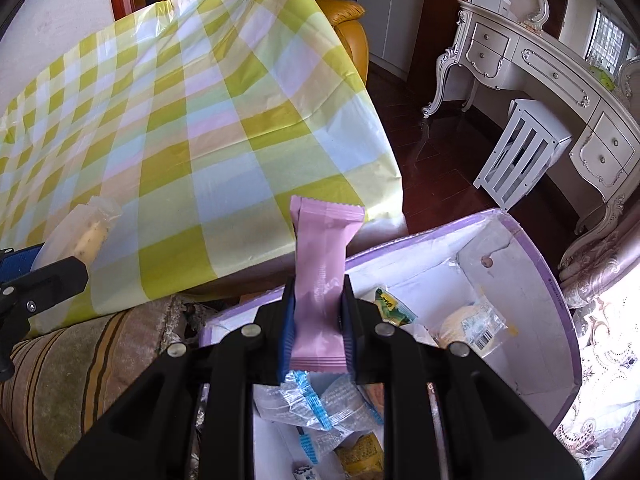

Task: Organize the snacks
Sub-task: 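Carry the pink bar with the right gripper over the white box while the left carries the cake packet, then open the right gripper to drop the pink bar while the left drops the cake packet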

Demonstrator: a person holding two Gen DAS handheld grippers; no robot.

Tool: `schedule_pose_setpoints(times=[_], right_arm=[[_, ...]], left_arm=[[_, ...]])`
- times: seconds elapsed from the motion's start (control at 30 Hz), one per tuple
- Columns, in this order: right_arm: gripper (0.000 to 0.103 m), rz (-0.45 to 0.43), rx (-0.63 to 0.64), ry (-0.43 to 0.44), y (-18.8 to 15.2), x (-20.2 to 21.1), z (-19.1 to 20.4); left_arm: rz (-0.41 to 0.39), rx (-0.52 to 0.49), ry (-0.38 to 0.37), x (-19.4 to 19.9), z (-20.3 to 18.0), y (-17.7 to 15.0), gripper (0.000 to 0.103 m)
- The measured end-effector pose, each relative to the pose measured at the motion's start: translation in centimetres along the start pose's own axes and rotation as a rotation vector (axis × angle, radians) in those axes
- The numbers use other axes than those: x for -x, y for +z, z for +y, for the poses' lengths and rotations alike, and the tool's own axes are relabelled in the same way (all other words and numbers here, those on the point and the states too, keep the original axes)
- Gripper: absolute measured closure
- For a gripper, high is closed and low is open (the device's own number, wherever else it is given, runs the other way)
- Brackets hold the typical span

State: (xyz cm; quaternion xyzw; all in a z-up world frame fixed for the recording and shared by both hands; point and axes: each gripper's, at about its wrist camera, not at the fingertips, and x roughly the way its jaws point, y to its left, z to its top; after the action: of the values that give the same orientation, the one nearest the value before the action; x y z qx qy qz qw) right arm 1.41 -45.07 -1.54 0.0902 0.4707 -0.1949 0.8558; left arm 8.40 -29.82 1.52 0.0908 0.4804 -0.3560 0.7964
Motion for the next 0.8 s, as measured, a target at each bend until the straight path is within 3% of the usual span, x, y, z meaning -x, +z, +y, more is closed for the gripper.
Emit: schedule_pose_setpoints(times=[0.67, 0.77, 0.8], right_arm=[[0.081, 0.060, -0.120, -0.074, -4.7, 0.1, -8.4], [0.077, 0.071, -0.130, -0.090, -5.3, 0.2, -9.0], [0.070, 0.069, -0.136, -0.092, -5.4, 0.4, -9.2]], left_arm=[[0.222, -0.143, -0.112, -5.8, -9.3, -0.8, 0.067], [0.242, -0.181, -0.108, -6.2, -10.5, -1.2, 0.062], [0.242, -0.189, -0.102, -6.1, -10.8, -1.3, 0.058]])
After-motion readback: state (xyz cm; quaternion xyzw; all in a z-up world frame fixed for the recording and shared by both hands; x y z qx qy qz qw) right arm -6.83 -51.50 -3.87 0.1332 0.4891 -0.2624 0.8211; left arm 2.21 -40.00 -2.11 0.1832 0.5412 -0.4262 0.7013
